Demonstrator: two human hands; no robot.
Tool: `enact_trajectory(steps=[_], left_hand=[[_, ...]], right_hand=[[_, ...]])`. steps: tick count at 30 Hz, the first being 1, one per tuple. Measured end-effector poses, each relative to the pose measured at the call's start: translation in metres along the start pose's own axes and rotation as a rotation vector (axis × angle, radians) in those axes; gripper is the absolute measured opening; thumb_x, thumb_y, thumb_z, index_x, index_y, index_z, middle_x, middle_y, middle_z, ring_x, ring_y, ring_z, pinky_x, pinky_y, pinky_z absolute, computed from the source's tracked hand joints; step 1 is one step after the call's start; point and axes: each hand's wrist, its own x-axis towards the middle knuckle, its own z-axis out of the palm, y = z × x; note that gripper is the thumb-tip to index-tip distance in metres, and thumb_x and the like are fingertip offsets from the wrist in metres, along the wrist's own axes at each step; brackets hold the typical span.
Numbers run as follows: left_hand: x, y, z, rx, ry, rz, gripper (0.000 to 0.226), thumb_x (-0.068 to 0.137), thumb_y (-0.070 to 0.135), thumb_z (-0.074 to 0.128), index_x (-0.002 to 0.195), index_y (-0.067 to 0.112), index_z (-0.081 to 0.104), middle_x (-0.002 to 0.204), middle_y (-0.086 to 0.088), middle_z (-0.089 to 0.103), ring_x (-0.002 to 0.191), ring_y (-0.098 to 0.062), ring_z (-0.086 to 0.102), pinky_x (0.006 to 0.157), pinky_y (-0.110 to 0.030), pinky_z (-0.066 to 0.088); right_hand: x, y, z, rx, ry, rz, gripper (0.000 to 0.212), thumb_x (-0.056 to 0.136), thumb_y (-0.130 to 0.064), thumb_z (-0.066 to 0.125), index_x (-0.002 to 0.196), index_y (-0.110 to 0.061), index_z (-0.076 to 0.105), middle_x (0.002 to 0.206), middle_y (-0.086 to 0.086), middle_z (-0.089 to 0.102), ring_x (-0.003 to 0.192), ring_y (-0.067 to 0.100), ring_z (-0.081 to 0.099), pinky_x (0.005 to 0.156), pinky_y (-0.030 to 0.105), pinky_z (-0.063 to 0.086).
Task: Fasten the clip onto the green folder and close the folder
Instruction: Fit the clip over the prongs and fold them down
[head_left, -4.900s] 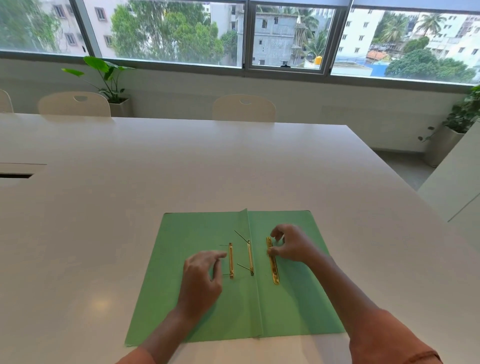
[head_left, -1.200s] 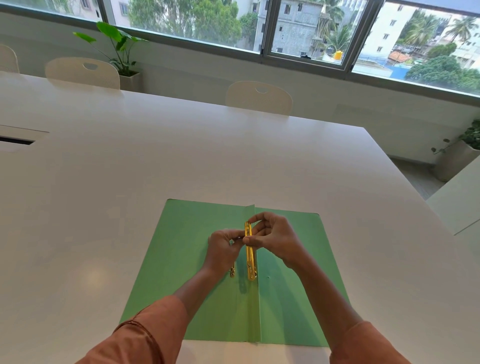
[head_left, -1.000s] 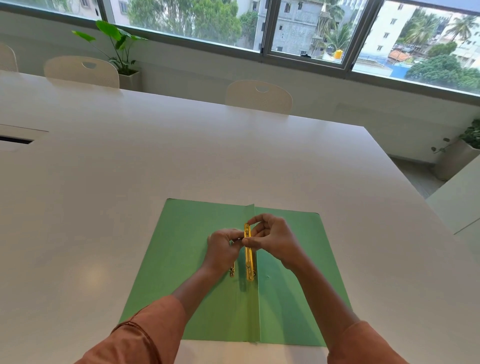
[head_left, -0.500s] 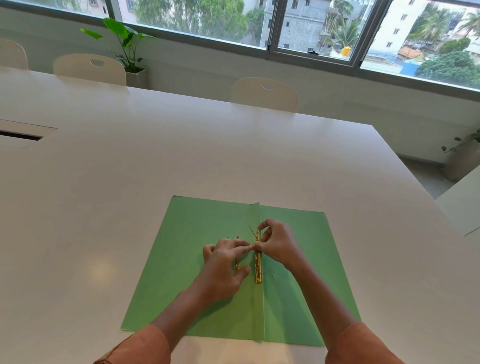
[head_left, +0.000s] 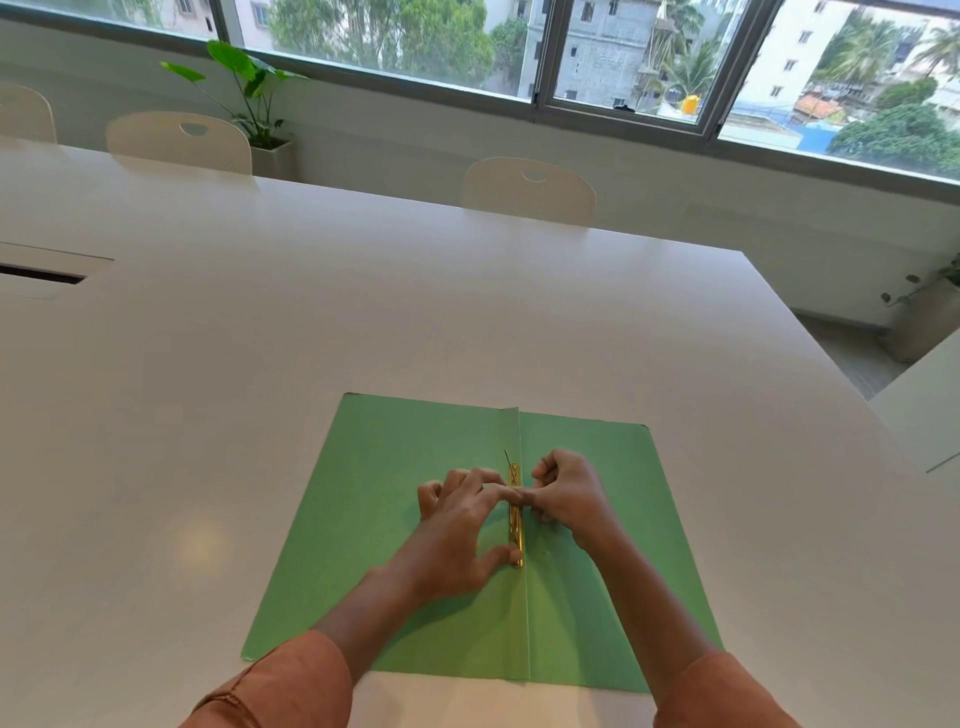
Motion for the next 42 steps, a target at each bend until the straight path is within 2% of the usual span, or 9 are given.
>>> enact_trajectory(steps=[5, 8, 15, 23, 29, 33, 36, 39, 42], left_hand=[[0.002, -0.003, -0.002, 0.016, -0.013, 0.023, 0.070, 0.078, 0.072, 0.064, 0.140, 0.045, 0.047, 0.144, 0.019, 0.046, 0.135, -0.005, 0.032, 0.093, -0.035, 0.018], [0.001, -0.004, -0.001, -0.016, -0.020, 0.018, 0.070, 0.079, 0.070, 0.066, 0.142, 0.045, 0.046, 0.146, 0.020, 0.047, 0.137, -0.004, 0.031, 0.094, -0.033, 0.017], [0.001, -0.008, 0.004, -0.079, -0.006, 0.032, 0.069, 0.080, 0.066, 0.070, 0.141, 0.042, 0.046, 0.150, 0.022, 0.048, 0.142, -0.001, 0.028, 0.104, -0.012, -0.005], [-0.001, -0.010, 0.003, -0.089, -0.044, 0.008, 0.060, 0.088, 0.058, 0.064, 0.142, 0.044, 0.041, 0.152, 0.023, 0.045, 0.144, -0.001, 0.026, 0.107, -0.039, 0.019], [0.000, -0.010, 0.001, -0.062, -0.055, -0.004, 0.064, 0.087, 0.062, 0.061, 0.144, 0.041, 0.041, 0.151, 0.023, 0.047, 0.144, -0.006, 0.029, 0.107, -0.045, 0.022], [0.000, -0.010, 0.001, 0.000, -0.065, 0.007, 0.067, 0.094, 0.059, 0.055, 0.154, 0.036, 0.040, 0.159, 0.021, 0.039, 0.149, -0.007, 0.021, 0.113, -0.047, 0.016], [-0.001, -0.007, 0.002, 0.058, -0.053, 0.009, 0.059, 0.098, 0.053, 0.049, 0.154, 0.034, 0.043, 0.161, 0.018, 0.038, 0.149, -0.010, 0.022, 0.111, -0.045, 0.012], [0.000, -0.003, 0.003, 0.140, -0.044, 0.019, 0.057, 0.099, 0.052, 0.044, 0.153, 0.034, 0.044, 0.160, 0.019, 0.039, 0.146, -0.011, 0.026, 0.107, -0.043, 0.011], [0.001, -0.001, 0.005, 0.204, -0.030, 0.032, 0.057, 0.098, 0.052, 0.043, 0.152, 0.032, 0.046, 0.158, 0.019, 0.043, 0.143, -0.013, 0.033, 0.105, -0.045, 0.014]], right_hand=[[-0.002, -0.001, -0.006, 0.134, -0.018, 0.050, 0.048, 0.064, -0.011, 0.100, 0.091, 0.005, 0.064, 0.067, 0.013, 0.069, 0.051, 0.019, 0.070, 0.045, 0.027, 0.057], [-0.001, -0.002, -0.009, 0.183, -0.050, 0.077, 0.042, 0.065, -0.005, 0.098, 0.088, 0.003, 0.064, 0.062, 0.010, 0.070, 0.052, 0.021, 0.071, 0.045, 0.027, 0.059], [-0.001, -0.004, -0.012, 0.217, -0.098, 0.095, 0.045, 0.062, -0.005, 0.099, 0.089, 0.004, 0.064, 0.058, 0.005, 0.071, 0.052, 0.020, 0.072, 0.044, 0.025, 0.058], [0.002, -0.002, -0.012, 0.217, -0.128, 0.061, 0.044, 0.061, -0.009, 0.100, 0.086, 0.001, 0.065, 0.058, 0.004, 0.071, 0.051, 0.019, 0.071, 0.045, 0.026, 0.059], [0.005, -0.007, -0.014, 0.216, -0.143, 0.042, 0.043, 0.067, -0.020, 0.098, 0.092, 0.001, 0.069, 0.071, 0.010, 0.076, 0.056, 0.020, 0.072, 0.048, 0.025, 0.060], [0.007, -0.014, -0.006, 0.079, -0.012, -0.145, 0.031, 0.076, -0.026, 0.093, 0.097, -0.017, 0.072, 0.082, 0.003, 0.071, 0.056, 0.012, 0.066, 0.050, 0.027, 0.057], [0.008, -0.022, 0.000, -0.097, -0.056, -0.289, 0.024, 0.078, -0.024, 0.090, 0.098, -0.027, 0.077, 0.084, -0.005, 0.074, 0.061, 0.004, 0.064, 0.059, 0.025, 0.059], [0.011, -0.025, -0.001, -0.223, -0.022, -0.346, 0.011, 0.081, -0.012, 0.086, 0.088, -0.020, 0.081, 0.078, -0.007, 0.076, 0.058, 0.002, 0.066, 0.059, 0.020, 0.057], [0.015, -0.023, -0.012, -0.185, -0.032, -0.265, 0.009, 0.079, -0.004, 0.087, 0.080, -0.008, 0.080, 0.069, 0.007, 0.076, 0.054, 0.017, 0.070, 0.057, 0.034, 0.062]])
